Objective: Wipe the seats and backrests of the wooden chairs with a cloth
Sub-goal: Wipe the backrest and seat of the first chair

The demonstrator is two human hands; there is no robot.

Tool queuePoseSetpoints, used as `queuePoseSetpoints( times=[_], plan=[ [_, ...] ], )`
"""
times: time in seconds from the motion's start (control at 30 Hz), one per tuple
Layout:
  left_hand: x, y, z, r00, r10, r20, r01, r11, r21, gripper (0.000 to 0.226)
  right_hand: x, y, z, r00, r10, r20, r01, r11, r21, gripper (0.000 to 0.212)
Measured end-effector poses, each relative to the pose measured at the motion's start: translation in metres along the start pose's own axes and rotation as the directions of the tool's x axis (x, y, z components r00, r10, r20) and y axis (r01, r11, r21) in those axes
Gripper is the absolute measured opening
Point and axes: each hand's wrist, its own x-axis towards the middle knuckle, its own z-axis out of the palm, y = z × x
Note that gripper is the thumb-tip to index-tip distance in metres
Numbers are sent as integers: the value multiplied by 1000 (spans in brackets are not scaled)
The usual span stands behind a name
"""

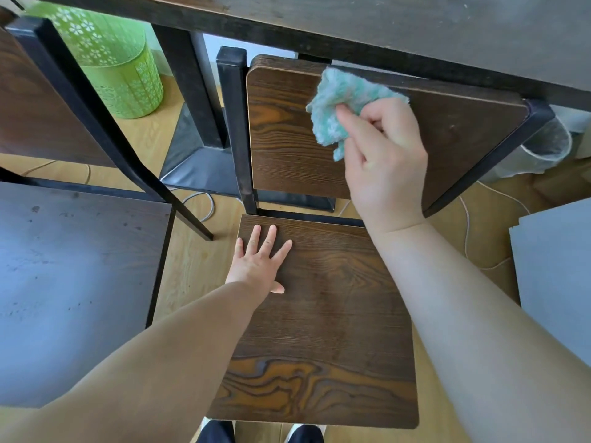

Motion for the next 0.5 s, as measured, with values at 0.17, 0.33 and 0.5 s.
queuePoseSetpoints(
  times=[0.17,0.33,0.5],
  plan=[
    [1,2,2,1000,-17,22,17,1000,8,104,-41,2,27,988,-53,144,54,998,-9,24],
    [3,3,1,999,-25,44,24,999,28,103,-84,6,51,932,-39,359,40,999,3,28],
    [4,3,0,997,-32,70,29,999,33,103,-99,3,63,895,-25,446,34,999,-12,34]
  ],
)
